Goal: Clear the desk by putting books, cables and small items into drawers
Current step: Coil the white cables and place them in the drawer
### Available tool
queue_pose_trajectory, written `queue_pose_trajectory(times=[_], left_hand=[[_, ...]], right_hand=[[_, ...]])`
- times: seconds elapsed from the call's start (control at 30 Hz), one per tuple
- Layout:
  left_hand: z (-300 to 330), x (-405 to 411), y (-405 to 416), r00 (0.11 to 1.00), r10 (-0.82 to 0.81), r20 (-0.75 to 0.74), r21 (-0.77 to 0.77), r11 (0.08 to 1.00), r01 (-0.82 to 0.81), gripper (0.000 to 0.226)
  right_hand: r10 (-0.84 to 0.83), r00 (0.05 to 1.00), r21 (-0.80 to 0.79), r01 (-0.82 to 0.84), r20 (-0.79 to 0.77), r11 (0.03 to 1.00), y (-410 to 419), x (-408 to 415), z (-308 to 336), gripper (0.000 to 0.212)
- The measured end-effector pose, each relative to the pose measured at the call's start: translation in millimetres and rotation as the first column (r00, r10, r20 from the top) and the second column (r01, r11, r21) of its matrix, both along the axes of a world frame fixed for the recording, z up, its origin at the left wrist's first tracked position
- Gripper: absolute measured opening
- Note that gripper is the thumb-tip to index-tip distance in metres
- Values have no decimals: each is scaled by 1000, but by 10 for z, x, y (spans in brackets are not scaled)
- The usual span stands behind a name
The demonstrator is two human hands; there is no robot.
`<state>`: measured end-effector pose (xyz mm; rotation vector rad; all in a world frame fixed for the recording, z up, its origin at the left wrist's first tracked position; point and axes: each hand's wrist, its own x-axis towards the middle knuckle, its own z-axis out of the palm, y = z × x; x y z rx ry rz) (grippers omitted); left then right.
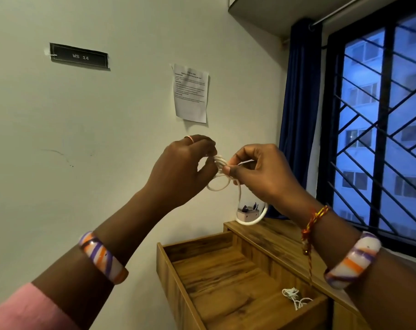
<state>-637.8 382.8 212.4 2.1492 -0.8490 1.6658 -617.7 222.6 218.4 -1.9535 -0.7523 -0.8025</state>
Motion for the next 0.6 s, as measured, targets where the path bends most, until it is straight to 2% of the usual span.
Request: queue_pose_trajectory(times=[0.13,0.33,0.5,0.6], left_hand=[[26,29,64,999,37,-18,41,998,-36,19],[14,148,48,998,21,-63,-11,1000,-22,22],[-80,217,-178,985,173,3,177,969,-170,16],[-79,315,-334,982,188,34,281,941,-190,13]], right_hand=[[28,999,-20,-28,46,999,13,3,4,9],[26,990,-51,-19,135,999,-5,67,-44,15],[-82,985,-45,90,153,995,-143,251,-94,11],[-130,968,-197,173,216,965,-251,384,-121,12]])
